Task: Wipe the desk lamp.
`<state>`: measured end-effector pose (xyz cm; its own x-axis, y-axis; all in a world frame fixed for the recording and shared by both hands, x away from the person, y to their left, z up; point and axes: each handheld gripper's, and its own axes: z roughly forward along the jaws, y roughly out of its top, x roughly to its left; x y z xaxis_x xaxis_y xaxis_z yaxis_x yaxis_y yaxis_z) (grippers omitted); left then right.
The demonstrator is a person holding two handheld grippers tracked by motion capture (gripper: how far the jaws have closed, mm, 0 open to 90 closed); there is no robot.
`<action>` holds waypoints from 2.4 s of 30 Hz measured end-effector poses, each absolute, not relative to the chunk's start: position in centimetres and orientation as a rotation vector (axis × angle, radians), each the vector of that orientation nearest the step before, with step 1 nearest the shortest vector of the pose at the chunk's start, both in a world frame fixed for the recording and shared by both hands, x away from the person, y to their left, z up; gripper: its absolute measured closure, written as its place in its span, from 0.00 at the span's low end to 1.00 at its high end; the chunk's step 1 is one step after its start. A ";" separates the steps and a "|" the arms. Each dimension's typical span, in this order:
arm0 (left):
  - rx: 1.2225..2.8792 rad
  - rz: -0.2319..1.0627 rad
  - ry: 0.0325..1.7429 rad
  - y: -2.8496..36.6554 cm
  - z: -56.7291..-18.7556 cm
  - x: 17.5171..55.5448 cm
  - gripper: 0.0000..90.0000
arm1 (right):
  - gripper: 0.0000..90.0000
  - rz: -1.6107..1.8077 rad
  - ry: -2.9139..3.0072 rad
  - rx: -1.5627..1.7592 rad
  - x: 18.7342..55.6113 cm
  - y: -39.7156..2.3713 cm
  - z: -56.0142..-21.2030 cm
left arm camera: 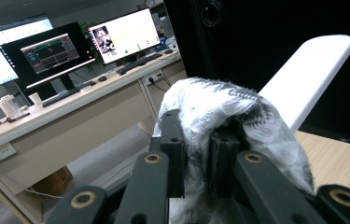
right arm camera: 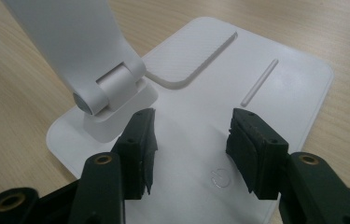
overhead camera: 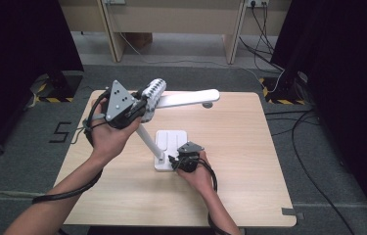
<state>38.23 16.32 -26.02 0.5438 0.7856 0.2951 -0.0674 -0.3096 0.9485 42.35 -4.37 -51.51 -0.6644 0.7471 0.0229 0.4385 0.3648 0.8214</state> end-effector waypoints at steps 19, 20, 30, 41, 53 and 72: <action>1.676 0.962 0.596 15.6 -26.1 38.5 0.88 | 0.57 1.203 2.277 1.039 42.3 -4.4 -51.5; 1.678 0.962 0.596 15.6 -26.0 38.5 0.88 | 0.57 1.203 2.277 1.039 42.3 -4.4 -51.5; 1.679 0.966 0.584 14.7 -26.0 38.6 0.88 | 0.57 1.204 2.278 1.041 42.3 -4.4 -51.5; 1.683 0.967 0.575 14.2 -25.9 38.6 0.88 | 0.57 1.204 2.278 1.041 42.3 -4.4 -51.5; 1.683 0.966 0.571 13.7 -25.8 38.7 0.88 | 0.57 1.203 2.278 1.039 42.3 -4.4 -51.5; 1.687 0.956 0.564 12.9 -25.6 38.8 0.88 | 0.57 1.203 2.278 1.040 42.3 -4.3 -51.5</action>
